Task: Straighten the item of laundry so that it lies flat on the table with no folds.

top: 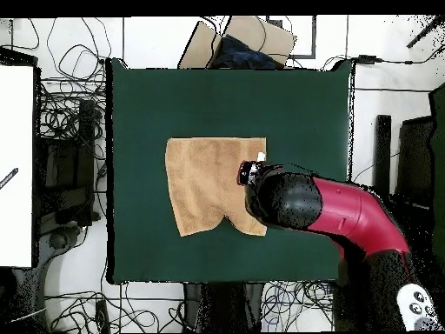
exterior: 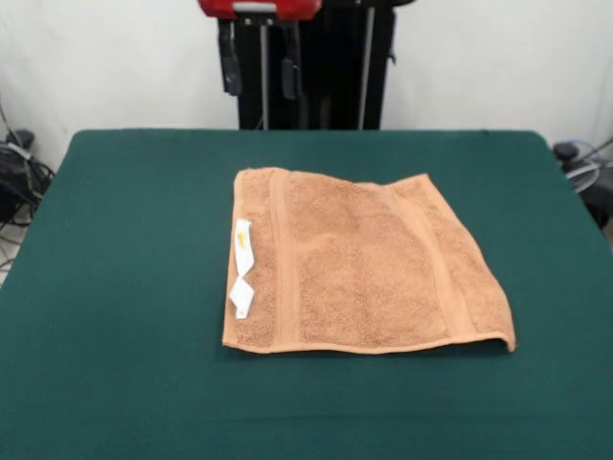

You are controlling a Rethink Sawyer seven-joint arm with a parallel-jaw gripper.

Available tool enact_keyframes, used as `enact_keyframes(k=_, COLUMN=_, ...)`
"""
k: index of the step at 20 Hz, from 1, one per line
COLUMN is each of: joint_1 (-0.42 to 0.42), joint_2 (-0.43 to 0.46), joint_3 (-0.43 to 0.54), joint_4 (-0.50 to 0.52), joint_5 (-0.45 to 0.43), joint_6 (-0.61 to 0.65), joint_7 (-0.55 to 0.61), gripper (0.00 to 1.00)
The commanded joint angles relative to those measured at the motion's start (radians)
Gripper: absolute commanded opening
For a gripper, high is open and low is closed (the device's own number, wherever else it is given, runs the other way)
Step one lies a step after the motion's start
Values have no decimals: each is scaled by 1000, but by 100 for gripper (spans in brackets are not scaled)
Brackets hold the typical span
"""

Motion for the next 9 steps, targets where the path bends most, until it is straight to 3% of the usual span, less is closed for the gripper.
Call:
enact_keyframes(k=1, joint_1=-10, joint_2=-2, joint_3=88, joint_4=-20, joint_5=21, joint_6=100, joint_7=-68, gripper=100)
enact_keyframes(k=9, joint_1=-17, joint_2=1, joint_3=94, joint_4=-24, joint_5=13, joint_6=107, joint_7=-69, gripper=100)
